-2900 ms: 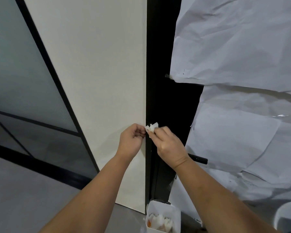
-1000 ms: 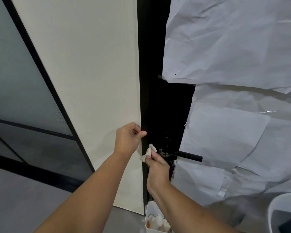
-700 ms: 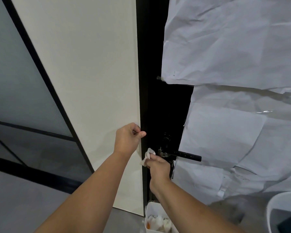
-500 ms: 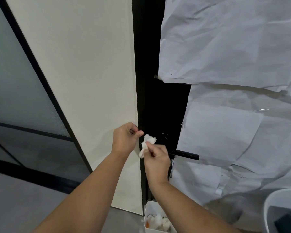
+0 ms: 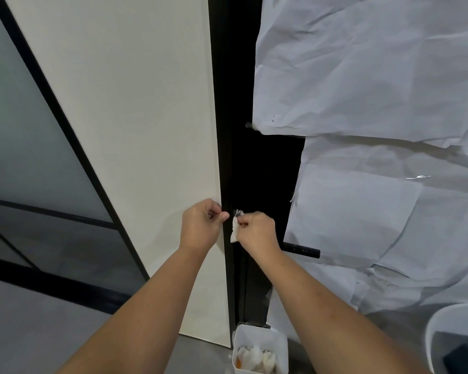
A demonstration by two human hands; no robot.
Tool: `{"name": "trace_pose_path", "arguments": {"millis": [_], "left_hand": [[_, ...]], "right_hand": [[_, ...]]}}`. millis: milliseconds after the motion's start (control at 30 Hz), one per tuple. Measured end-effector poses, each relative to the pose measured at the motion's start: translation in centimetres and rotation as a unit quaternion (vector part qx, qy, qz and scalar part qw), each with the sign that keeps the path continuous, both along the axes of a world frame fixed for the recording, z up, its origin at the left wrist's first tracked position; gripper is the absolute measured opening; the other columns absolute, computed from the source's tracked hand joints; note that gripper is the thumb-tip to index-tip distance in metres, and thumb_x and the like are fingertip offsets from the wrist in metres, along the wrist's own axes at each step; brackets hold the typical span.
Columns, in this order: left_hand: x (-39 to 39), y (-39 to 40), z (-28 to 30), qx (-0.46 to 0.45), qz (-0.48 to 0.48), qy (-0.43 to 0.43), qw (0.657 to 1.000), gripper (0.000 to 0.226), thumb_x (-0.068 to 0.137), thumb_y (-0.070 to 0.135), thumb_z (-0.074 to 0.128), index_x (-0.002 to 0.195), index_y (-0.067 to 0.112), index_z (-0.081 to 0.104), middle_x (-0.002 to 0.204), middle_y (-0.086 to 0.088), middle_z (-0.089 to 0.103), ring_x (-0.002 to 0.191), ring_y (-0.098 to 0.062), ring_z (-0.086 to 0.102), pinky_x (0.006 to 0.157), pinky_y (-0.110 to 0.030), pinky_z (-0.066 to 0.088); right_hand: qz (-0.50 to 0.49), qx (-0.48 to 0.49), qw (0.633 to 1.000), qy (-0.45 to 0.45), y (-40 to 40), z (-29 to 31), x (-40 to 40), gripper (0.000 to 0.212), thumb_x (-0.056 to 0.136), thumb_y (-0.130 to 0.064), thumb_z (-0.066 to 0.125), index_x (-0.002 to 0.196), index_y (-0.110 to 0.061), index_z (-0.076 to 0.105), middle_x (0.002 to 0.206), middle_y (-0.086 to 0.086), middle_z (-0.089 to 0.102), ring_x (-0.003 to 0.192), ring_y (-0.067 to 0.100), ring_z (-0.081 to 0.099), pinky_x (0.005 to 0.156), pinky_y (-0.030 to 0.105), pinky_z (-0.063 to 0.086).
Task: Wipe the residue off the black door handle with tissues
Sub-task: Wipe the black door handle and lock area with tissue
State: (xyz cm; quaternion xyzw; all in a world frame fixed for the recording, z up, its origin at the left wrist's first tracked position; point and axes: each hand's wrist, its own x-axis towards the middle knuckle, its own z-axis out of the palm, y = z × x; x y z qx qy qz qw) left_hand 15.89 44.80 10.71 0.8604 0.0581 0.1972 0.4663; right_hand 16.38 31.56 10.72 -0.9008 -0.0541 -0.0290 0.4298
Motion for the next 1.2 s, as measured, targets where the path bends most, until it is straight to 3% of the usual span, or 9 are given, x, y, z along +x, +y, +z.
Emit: {"name": "trace_pose_path", "arguments": {"millis": [133, 233, 333, 400, 567, 700, 833, 1000, 1200], "left_hand": [[0.1, 0.0, 0.0, 0.001, 0.000, 0.001, 1.000, 0.015, 0.080, 0.011, 0.078, 0.074, 0.016, 0.065, 0.068, 0.003, 0.064, 0.064, -0.012, 0.059, 0.064, -0.024, 0.050], [0.2, 0.2, 0.1, 0.002, -0.007, 0.004, 1.000, 0.016, 0.079, 0.013, 0.079, 0.074, 0.016, 0.064, 0.069, 0.004, 0.063, 0.063, -0.008, 0.056, 0.064, -0.019, 0.048], [0.2, 0.4, 0.0, -0.003, -0.011, 0.007, 1.000, 0.016, 0.079, 0.013, 0.079, 0.074, 0.017, 0.064, 0.069, 0.005, 0.064, 0.063, -0.008, 0.057, 0.063, -0.021, 0.050], [0.2, 0.3, 0.0, -0.013, -0.013, 0.005, 1.000, 0.021, 0.079, 0.010, 0.079, 0.071, 0.020, 0.062, 0.067, 0.005, 0.064, 0.060, -0.008, 0.057, 0.061, -0.020, 0.049], [0.1, 0.2, 0.3, 0.006, -0.019, -0.003, 1.000, 0.026, 0.079, 0.009, 0.078, 0.065, 0.022, 0.059, 0.064, 0.004, 0.061, 0.057, -0.005, 0.050, 0.055, -0.011, 0.043], [0.0, 0.1, 0.0, -0.005, -0.003, 0.011, 1.000, 0.019, 0.081, 0.011, 0.076, 0.074, 0.019, 0.060, 0.072, 0.004, 0.063, 0.066, -0.009, 0.058, 0.061, -0.010, 0.045], [-0.2, -0.6, -0.3, -0.012, 0.007, 0.000, 1.000, 0.015, 0.084, 0.009, 0.073, 0.079, 0.012, 0.059, 0.072, 0.003, 0.059, 0.067, -0.012, 0.055, 0.066, -0.022, 0.049], [-0.4, -1.0, -0.8, -0.018, 0.025, -0.010, 0.999, 0.015, 0.085, 0.010, 0.072, 0.080, 0.013, 0.058, 0.077, 0.000, 0.059, 0.073, -0.016, 0.057, 0.067, -0.022, 0.048], [0.0, -0.9, -0.9, 0.003, 0.015, -0.014, 1.000, 0.018, 0.085, 0.009, 0.070, 0.079, 0.015, 0.055, 0.076, 0.001, 0.058, 0.071, -0.015, 0.055, 0.064, -0.019, 0.045]], "right_hand": [[-0.018, 0.127, 0.987, -0.096, -0.1, 2.3, -0.1, 0.028, 0.089, -0.004, 0.060, 0.115, -0.010, 0.067, 0.108, 0.000, 0.059, 0.096, 0.009, 0.056, 0.074, 0.001, 0.041], [0.039, 0.142, 0.968, -0.205, -0.9, 3.0, -0.5, 0.030, 0.089, 0.002, 0.057, 0.114, -0.009, 0.067, 0.102, -0.001, 0.056, 0.096, 0.011, 0.057, 0.081, 0.005, 0.043], [0.117, -0.003, 0.921, -0.372, -1.9, 2.4, -0.5, 0.037, 0.085, 0.007, 0.056, 0.119, -0.008, 0.064, 0.096, 0.007, 0.054, 0.089, 0.018, 0.052, 0.078, 0.019, 0.047], [0.140, -0.153, 0.893, -0.398, -2.2, 2.3, 0.3, 0.043, 0.083, 0.007, 0.059, 0.122, -0.010, 0.061, 0.097, 0.007, 0.052, 0.089, 0.020, 0.048, 0.073, 0.025, 0.050], [0.171, -0.288, 0.869, -0.365, -2.4, 1.3, 0.0, 0.043, 0.078, 0.002, 0.065, 0.117, -0.015, 0.064, 0.097, 0.004, 0.051, 0.087, 0.019, 0.046, 0.067, 0.027, 0.051], [0.088, -0.245, 0.934, -0.245, -4.5, -0.4, 0.7, 0.044, 0.070, 0.009, 0.067, 0.109, -0.012, 0.069, 0.092, 0.004, 0.051, 0.084, 0.023, 0.052, 0.060, 0.031, 0.049], [0.020, -0.175, 0.972, -0.159, -7.0, 1.0, 1.4, 0.046, 0.078, 0.010, 0.059, 0.116, -0.015, 0.068, 0.101, 0.004, 0.054, 0.079, 0.017, 0.050, 0.058, 0.006, 0.030], [0.078, -0.280, 0.938, -0.189, -5.8, 0.8, 1.1, 0.047, 0.078, 0.007, 0.055, 0.120, -0.013, 0.063, 0.106, 0.006, 0.054, 0.092, 0.025, 0.053, 0.067, 0.031, 0.050], [0.111, -0.293, 0.939, -0.144, -3.4, -1.2, 1.5, 0.049, 0.082, -0.005, 0.060, 0.129, -0.013, 0.050, 0.118, 0.005, 0.049, 0.091, 0.015, 0.048, 0.070, 0.021, 0.040]]}}
